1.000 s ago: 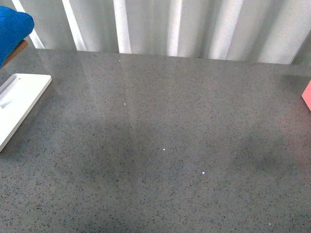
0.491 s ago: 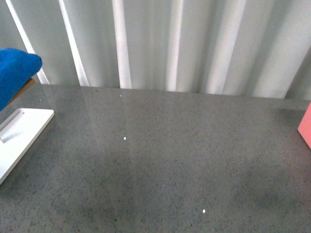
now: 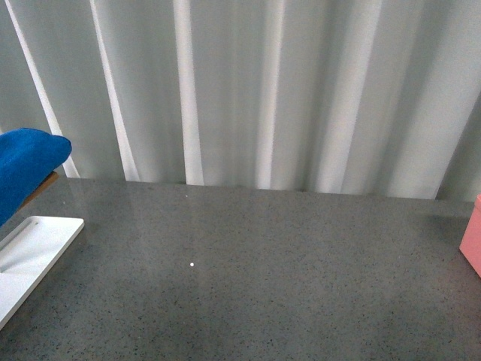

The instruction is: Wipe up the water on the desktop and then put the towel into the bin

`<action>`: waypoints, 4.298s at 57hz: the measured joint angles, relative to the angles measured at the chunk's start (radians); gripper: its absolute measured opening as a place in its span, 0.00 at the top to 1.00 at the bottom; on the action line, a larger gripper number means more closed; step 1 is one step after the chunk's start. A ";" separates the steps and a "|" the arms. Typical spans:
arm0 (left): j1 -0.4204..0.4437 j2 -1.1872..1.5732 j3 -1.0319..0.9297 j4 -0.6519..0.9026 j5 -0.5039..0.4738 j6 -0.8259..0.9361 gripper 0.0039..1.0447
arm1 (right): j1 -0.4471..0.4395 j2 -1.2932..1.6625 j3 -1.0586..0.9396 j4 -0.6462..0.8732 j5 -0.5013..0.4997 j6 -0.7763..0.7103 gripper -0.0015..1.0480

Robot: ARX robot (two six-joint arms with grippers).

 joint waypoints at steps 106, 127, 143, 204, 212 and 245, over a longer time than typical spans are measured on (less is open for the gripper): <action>0.136 1.946 1.207 0.023 -0.185 0.241 0.06 | 0.000 -0.001 0.000 0.000 0.000 0.000 0.07; 0.151 1.962 1.194 0.048 -0.178 0.266 0.20 | 0.000 -0.001 0.000 0.000 0.000 0.000 0.07; 0.158 1.963 1.194 0.048 -0.167 0.266 0.60 | 0.000 -0.001 0.000 0.000 0.000 0.000 0.07; -0.372 1.606 1.056 0.314 0.403 -0.294 0.95 | 0.000 -0.001 0.000 0.000 0.000 0.000 0.07; -0.422 1.614 1.068 0.328 0.387 -0.309 0.95 | 0.000 -0.001 0.000 0.000 0.000 0.000 0.07; -0.446 1.632 1.085 0.334 0.359 -0.291 0.95 | -0.060 1.055 0.409 -0.007 -0.535 -0.010 0.07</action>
